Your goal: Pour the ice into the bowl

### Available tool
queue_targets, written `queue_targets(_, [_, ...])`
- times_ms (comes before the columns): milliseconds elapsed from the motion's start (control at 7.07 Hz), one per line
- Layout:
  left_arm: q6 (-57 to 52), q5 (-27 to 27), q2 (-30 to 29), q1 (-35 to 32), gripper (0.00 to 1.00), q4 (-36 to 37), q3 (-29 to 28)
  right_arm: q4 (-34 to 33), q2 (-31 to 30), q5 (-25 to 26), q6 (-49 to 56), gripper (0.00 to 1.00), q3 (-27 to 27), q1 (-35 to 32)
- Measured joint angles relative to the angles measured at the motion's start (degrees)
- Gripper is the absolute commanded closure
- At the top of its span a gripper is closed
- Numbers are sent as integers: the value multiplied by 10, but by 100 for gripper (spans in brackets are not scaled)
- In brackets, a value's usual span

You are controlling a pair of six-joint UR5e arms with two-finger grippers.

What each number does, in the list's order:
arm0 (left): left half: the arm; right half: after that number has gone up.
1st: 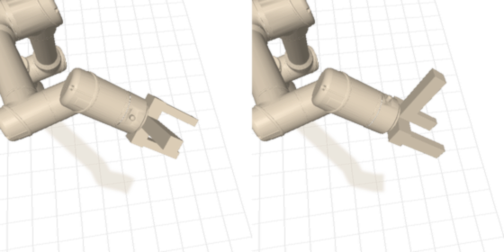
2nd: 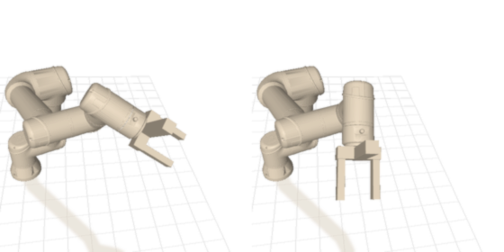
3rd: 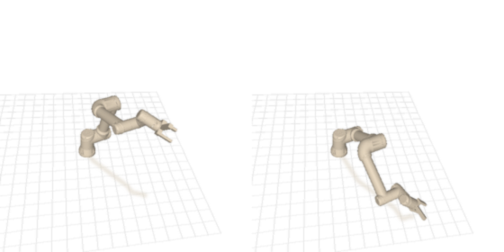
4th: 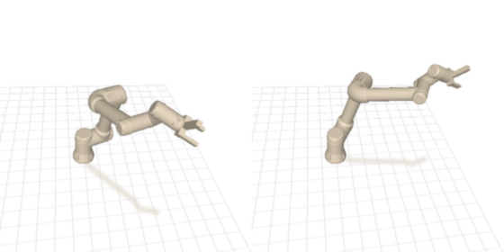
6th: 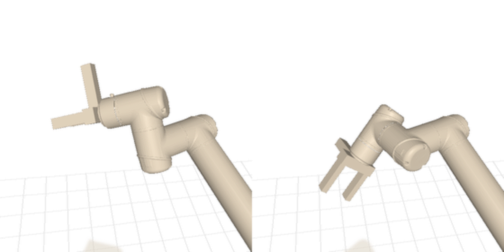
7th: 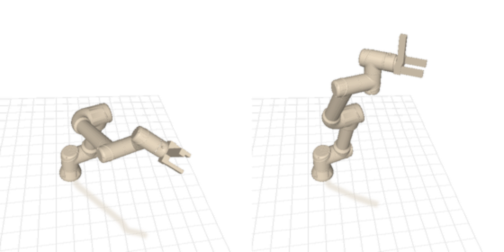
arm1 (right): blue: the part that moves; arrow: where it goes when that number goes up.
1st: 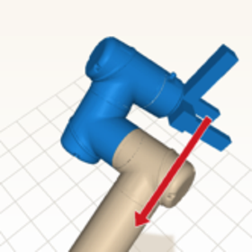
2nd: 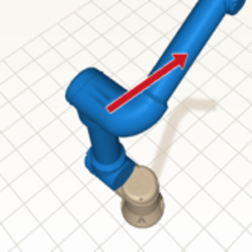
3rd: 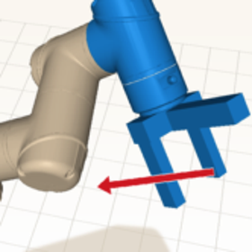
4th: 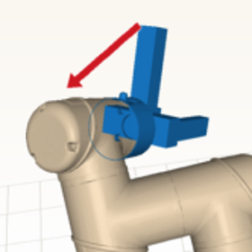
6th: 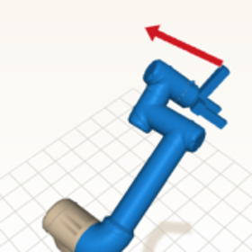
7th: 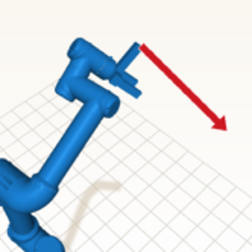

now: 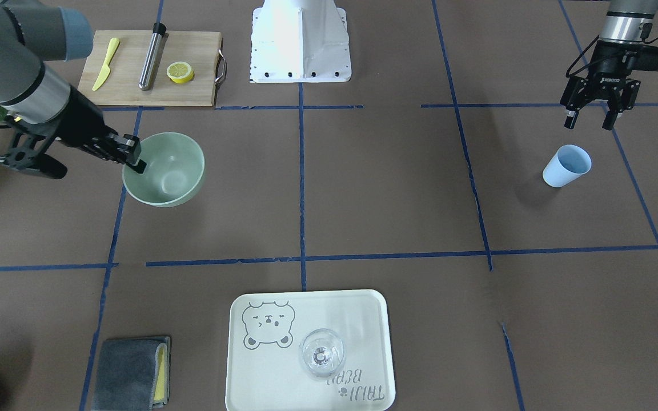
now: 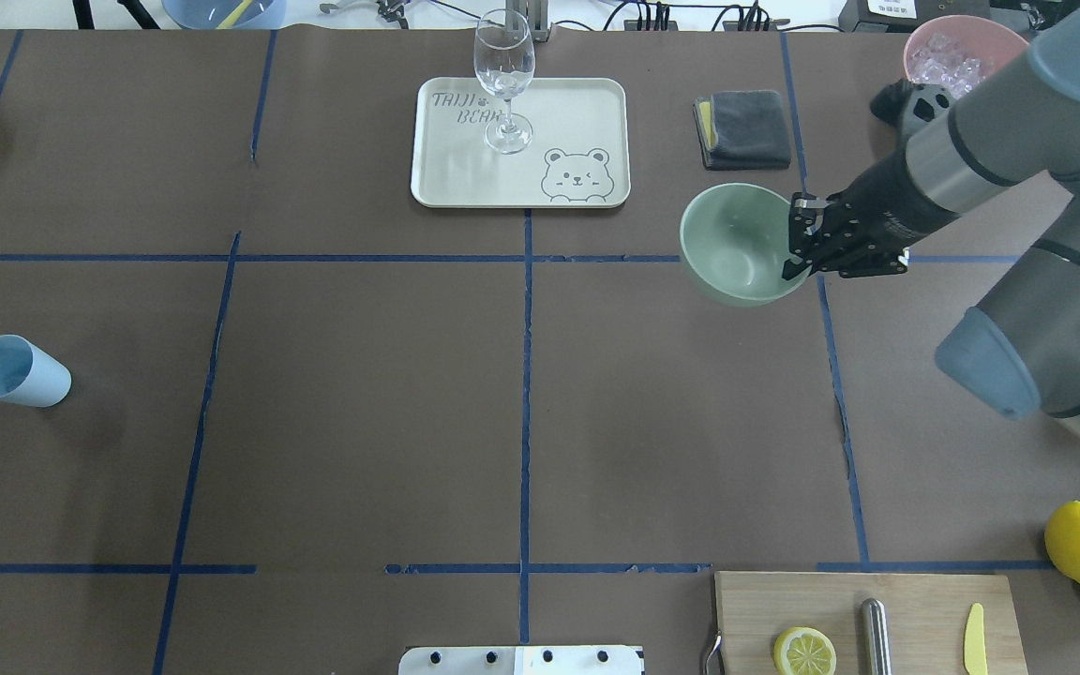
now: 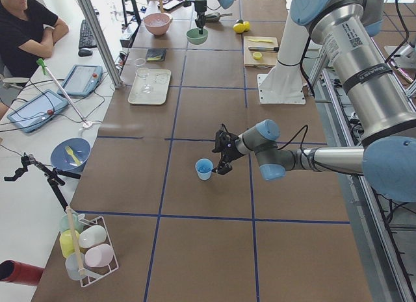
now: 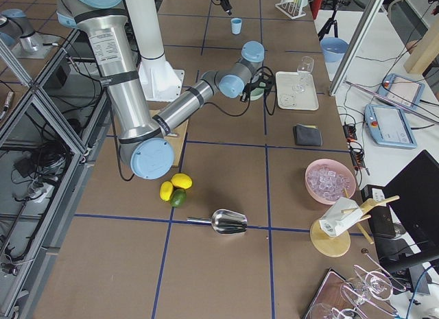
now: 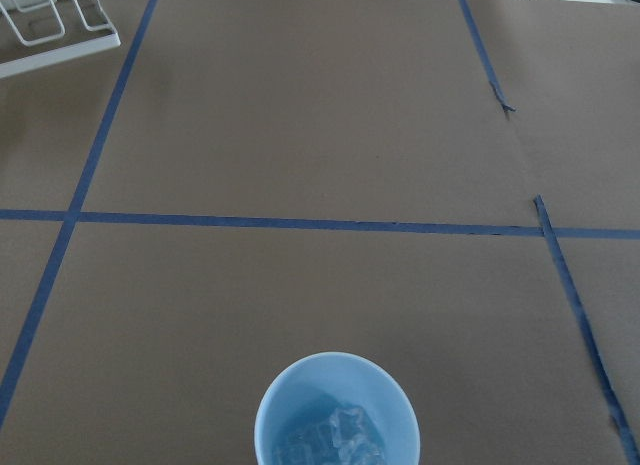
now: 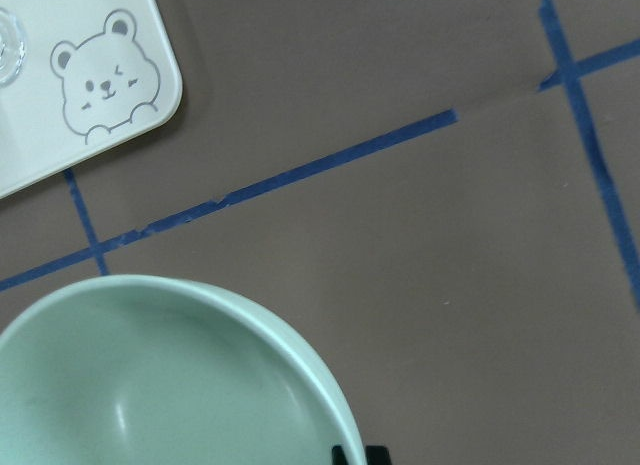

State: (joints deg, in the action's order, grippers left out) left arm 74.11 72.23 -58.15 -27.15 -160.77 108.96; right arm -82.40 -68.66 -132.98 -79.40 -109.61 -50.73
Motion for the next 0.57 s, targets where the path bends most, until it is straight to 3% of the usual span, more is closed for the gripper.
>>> queue_targets(283, [83, -131, -3, 99, 2, -11, -43, -71, 78, 13, -36, 100, 0, 37])
queue_targets(565, [102, -209, -32, 131, 3, 4, -66, -93, 121, 39, -66, 100, 4, 78])
